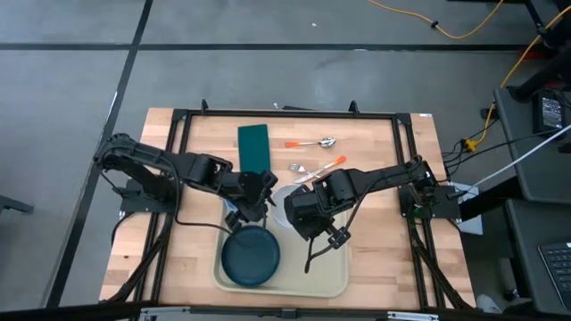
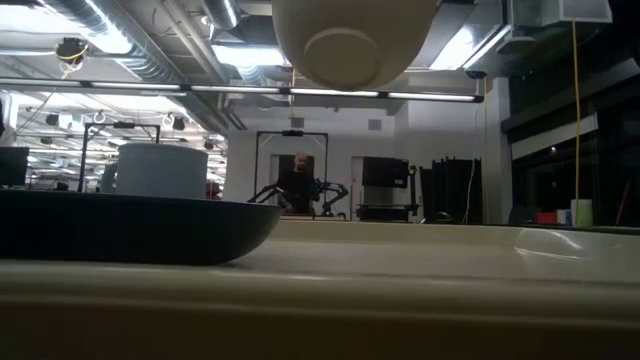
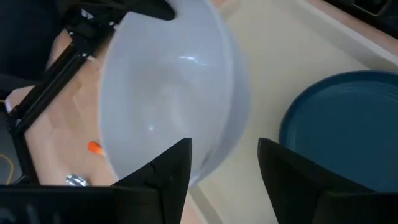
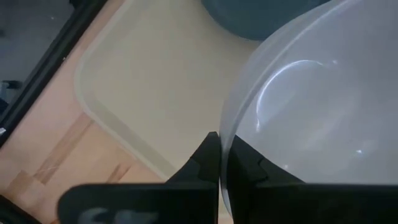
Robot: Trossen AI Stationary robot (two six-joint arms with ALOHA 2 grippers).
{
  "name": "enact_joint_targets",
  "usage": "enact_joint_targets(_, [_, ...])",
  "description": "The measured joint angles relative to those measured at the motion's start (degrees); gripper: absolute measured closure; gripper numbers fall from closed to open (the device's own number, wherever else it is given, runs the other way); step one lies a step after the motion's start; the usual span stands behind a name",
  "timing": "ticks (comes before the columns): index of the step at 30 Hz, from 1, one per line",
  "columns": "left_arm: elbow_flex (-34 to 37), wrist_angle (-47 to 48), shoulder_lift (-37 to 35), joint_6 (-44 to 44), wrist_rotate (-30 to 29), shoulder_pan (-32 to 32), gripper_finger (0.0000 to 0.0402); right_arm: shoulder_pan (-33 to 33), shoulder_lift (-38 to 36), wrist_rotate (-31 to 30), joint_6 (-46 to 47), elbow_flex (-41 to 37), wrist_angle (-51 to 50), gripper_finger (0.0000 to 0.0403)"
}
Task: Set up tray
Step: Put the white bowl on top of the green plate on the gray tray
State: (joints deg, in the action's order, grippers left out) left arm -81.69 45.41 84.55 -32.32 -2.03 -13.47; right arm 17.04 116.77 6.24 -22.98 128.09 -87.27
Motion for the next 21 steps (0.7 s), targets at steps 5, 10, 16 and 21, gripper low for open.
enact_joint_targets(5, [0.0,-1.9,0.0,0.0,0.1,0.5,0.0222,0.0,0.0,0.1,0.0,0.0,1.0,0.0392])
enact_joint_targets(10, [0.0,-1.9,0.3,0.0,1.1,0.4,0.0226,0.0,0.0,1.5,0.0,0.0,1.3,0.0393])
enact_joint_targets(16, [0.0,-1.9,0.4,1.1,3.8,0.4,0.0247,0.0,0.0,1.5,0.0,0.0,1.4,0.0393])
enact_joint_targets(21, [0.0,-1.4,1.3,1.5,5.2,-0.1,0.0277,0.0,0.0,1.5,0.0,0.0,2.0,0.0393])
